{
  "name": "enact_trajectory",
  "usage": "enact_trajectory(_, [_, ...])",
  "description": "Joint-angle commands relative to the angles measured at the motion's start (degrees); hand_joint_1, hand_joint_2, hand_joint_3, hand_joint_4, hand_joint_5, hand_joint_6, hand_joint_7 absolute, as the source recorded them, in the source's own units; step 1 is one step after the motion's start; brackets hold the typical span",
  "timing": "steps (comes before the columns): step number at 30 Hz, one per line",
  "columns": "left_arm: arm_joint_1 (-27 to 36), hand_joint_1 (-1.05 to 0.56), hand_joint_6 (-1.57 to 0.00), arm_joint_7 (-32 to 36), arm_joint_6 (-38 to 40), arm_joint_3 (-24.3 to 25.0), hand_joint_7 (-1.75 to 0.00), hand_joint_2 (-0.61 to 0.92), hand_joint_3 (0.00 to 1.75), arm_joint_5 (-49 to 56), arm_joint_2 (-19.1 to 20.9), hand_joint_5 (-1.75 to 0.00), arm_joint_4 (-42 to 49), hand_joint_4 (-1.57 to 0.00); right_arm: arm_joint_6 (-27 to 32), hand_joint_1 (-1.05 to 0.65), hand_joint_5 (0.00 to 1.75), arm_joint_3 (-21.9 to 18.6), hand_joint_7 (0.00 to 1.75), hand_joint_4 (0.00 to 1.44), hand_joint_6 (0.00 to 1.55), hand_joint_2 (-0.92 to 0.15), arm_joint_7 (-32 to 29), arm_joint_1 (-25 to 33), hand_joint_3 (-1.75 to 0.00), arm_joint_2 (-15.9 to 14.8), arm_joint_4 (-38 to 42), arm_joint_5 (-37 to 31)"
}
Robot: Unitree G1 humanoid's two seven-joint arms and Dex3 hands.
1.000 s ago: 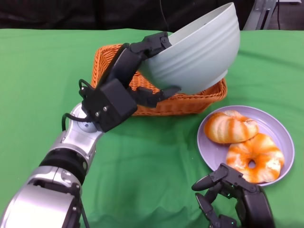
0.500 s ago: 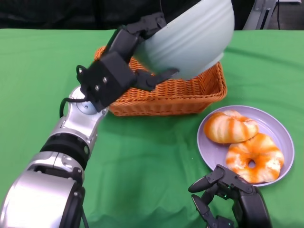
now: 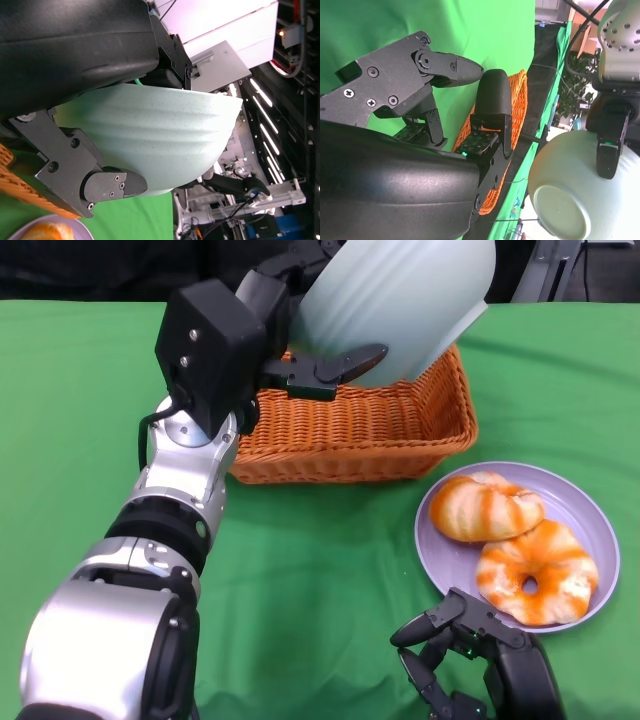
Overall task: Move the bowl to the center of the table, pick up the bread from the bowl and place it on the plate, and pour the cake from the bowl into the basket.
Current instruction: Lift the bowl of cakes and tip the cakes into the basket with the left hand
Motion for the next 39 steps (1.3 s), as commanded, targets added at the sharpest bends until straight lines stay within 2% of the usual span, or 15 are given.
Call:
enact_trajectory(1, [-2.93, -0.04, -0.63, -1.03, 1.55, 1.74, -1.61, 0.69, 0.97, -2.25, -0.13, -1.75, 0.41, -0.72, -1.3, -0.2, 1.57, -0.06, 1.24, 0.75, 0.69, -0.68, -0.8, -0.17, -0.59, -0.63, 0.43, -0.36])
enact_trajectory(8, [-3.39, -0.03, -0.66, -3.2, 4.52, 4.28, -1.59, 0.63, 1.06, -4.61, -1.17, -1.75, 0.61, -0.72, -2.26, -0.2, 1.56, 0.06, 1.25, 0.77, 0.7, -0.67, -1.72, -0.54, -0.6, -0.37, 1.39, -0.8])
enact_trajectory(14, [-4.27, -0.04, -0.7, -5.63, 10.94, 7.11, -1.53, 0.57, 1.12, -8.25, -1.92, -1.75, 0.56, -0.7, -3.41, -0.19, 1.56, 0.27, 1.25, 0.77, 0.69, -0.69, -1.55, -1.07, -0.57, -0.65, 2.67, -0.81])
enact_trajectory(25, [-4.92, -0.03, -0.74, -7.56, 19.38, 9.41, -1.49, 0.62, 1.08, -11.44, -2.43, -1.69, 0.34, -0.75, -4.64, -0.21, 1.56, 0.34, 1.24, 0.78, 0.69, -0.71, -1.69, -1.61, -0.51, -0.8, 3.91, -1.07])
enact_trajectory(30, [-5.15, -0.03, -0.73, -8.6, 21.89, 10.39, -1.49, 0.65, 1.04, -12.28, -2.29, -1.73, 0.55, -0.72, -4.43, -0.21, 1.56, 0.46, 1.23, 0.79, 0.7, -0.71, -1.44, -1.45, -0.51, -0.6, 3.64, -0.79])
enact_trajectory(39, [-5.54, -0.02, -0.71, -9.97, 24.87, 11.8, -1.5, 0.66, 1.08, -13.42, -2.0, -1.75, 1.07, -0.7, -5.29, -0.2, 1.57, 0.41, 1.23, 0.81, 0.71, -0.71, -2.89, -1.73, -0.51, -0.52, 4.05, -2.28])
